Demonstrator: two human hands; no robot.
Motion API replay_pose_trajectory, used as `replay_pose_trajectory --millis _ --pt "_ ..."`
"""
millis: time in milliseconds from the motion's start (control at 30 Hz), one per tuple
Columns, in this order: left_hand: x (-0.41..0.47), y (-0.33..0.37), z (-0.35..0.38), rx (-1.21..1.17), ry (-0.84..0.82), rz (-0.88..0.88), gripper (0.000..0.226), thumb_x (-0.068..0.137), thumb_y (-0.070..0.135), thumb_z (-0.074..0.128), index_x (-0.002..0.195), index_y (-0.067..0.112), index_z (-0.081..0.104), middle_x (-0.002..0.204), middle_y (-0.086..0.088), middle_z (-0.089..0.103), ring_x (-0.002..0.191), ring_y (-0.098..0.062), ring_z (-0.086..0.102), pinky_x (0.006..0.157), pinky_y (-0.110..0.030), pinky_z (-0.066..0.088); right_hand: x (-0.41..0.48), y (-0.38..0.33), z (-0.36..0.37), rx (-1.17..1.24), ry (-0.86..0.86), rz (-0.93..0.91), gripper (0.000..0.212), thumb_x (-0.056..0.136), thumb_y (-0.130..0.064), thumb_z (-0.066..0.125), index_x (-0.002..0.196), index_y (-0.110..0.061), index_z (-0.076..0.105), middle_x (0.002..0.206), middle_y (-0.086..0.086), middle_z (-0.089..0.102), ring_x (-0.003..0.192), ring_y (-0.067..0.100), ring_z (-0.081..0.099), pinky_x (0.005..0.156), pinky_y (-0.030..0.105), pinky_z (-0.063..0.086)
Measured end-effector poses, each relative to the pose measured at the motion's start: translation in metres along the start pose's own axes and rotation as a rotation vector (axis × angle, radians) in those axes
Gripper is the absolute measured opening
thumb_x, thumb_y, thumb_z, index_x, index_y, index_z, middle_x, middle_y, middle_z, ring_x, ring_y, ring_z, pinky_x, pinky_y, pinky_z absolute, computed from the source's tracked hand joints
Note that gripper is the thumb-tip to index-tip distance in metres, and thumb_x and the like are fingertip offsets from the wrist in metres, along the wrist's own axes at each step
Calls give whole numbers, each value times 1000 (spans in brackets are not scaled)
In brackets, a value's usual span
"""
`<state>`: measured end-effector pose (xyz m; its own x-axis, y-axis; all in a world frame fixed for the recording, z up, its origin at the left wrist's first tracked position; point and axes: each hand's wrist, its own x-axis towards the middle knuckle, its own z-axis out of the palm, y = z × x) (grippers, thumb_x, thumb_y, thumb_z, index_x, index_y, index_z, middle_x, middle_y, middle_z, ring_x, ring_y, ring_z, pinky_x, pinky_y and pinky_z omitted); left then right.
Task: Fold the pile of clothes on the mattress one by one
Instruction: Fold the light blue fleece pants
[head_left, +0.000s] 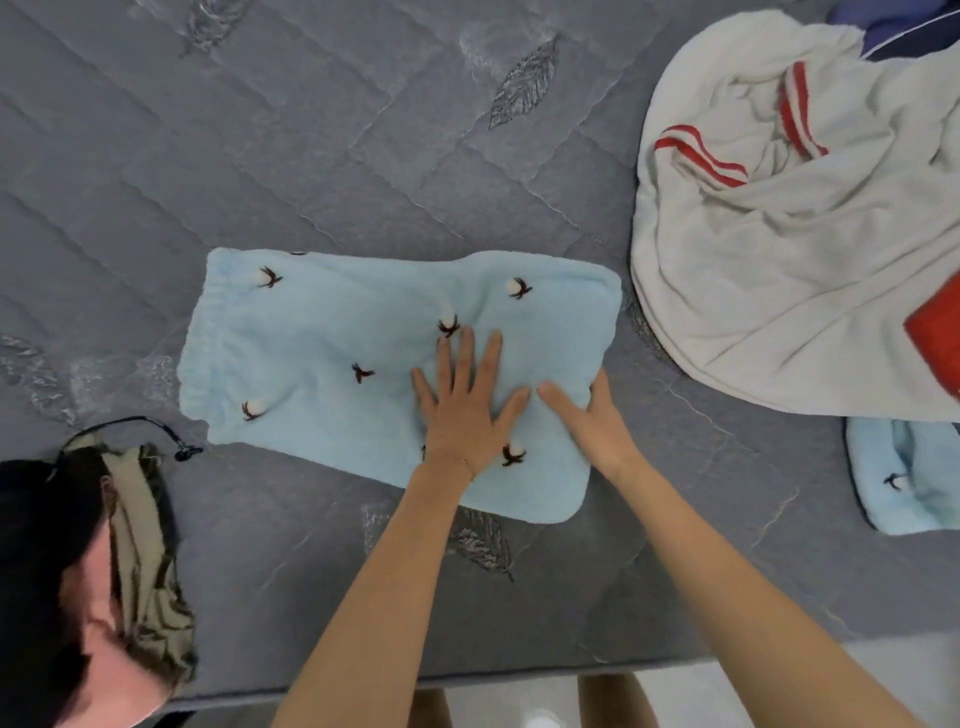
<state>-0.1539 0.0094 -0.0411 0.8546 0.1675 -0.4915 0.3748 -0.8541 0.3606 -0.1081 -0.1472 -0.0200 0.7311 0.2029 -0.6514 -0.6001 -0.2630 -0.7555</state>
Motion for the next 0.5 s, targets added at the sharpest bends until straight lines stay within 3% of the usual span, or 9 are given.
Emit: replay_pose_trajectory --millis 67,167,267,367,433,500 --pt "-5 -11 -13 -297 31 73 61 94 61 22 147 45 -3 161 7 -7 147 -13 -12 118 -50 -9 -1 -11 21 -17 39 -80 64 86 -29 70 140 -27 35 130 -15 54 117 2 55 99 32 48" --pt "-26 -33 -46 -752 133 69 47 98 48 37 144 37 31 154 8 29 143 -6 18 118 -35 19 -7 -40 55 -8 115 -182 64 87 -24 70 142 -27 38 135 -12 53 120 4 54 102 39 46" --pt "-53 -63 -85 -1022 68 19 45 95 53 41 137 39 40 140 23 43 133 4 33 111 -23 32 -18 -71 102 -26 127 -287 63 88 -20 68 143 -28 39 135 -18 52 121 0 52 103 34 45" --pt "-71 -102 -118 -1174 12 -4 48 90 54 39 136 40 40 136 29 46 127 8 42 106 -22 40 -29 -97 157 -79 92 -363 65 88 -20 68 143 -30 37 123 -37 50 111 -17 50 90 7 42" --pt "-79 -128 -136 -1207 21 -63 56 84 61 38 136 41 39 140 20 47 129 -1 45 104 -27 43 -37 -111 197 -115 24 -383 69 88 -21 69 147 -28 33 133 -26 50 114 -15 49 89 4 41" --pt "-83 -154 -154 -1268 54 -143 63 80 66 40 135 36 46 137 7 54 122 -9 53 93 -26 49 -45 -119 238 -169 -27 -415 72 90 -21 68 150 -23 29 147 -10 43 128 -4 42 103 11 37"
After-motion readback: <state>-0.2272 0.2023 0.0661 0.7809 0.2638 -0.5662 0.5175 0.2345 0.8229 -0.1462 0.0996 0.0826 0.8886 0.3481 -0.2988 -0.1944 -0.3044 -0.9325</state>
